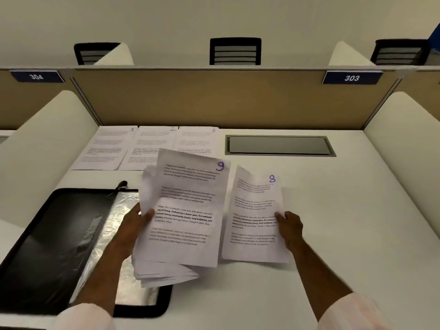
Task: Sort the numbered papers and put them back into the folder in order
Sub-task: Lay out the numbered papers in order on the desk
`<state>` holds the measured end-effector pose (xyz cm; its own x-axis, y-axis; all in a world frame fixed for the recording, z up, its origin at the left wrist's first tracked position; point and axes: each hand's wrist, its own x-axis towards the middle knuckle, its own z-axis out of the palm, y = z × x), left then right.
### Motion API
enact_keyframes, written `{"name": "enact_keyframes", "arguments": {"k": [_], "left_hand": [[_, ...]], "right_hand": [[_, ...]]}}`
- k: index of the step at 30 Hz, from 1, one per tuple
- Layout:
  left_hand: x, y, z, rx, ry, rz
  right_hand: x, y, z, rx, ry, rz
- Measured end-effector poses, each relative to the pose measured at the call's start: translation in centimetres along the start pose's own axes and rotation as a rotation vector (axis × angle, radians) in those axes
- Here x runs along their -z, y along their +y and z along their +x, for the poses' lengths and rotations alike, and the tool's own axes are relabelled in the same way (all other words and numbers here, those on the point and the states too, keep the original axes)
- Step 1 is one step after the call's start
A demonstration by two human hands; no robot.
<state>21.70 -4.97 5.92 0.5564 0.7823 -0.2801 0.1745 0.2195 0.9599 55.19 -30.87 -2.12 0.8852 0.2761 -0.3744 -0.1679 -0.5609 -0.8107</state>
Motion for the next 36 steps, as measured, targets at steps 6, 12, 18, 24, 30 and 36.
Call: {"name": "enact_keyframes", "arguments": {"k": [6,12,18,24,30,36], "left_hand": [[1.9,-0.2,-0.7,0.031,-0.016,-0.098],[-0.1,-0.3,-0.5,0.028,-0.037,-0.208],[-2.4,-0.1,-0.2,0.076,-0.078,-0.269],[-1.9,-1.2,-0.6,0.161,-0.143,-0.124],[-2.6,-2.7,-0.9,0.142,-0.078,-0.043],[-2.6,-3.3,-1.3,0.101,-0.031,-0.065]], "right_hand": [[-1.5,0.6,0.4,-0.035,0.051,-0.215],[-4.6,-2.9,-3.6,0.238,-0.002,0.002],[-8.1,-6.6,-7.9,-0.307,-0.987,0.592],[-7.1,-8.0,-8.5,-0.175,-1.063,0.808],[-8.2,-7.1,-7.9,0.107,-0.752,0.429],[-8.7,-6.8,-6.9,0.154,-0.396,0.203]]}}
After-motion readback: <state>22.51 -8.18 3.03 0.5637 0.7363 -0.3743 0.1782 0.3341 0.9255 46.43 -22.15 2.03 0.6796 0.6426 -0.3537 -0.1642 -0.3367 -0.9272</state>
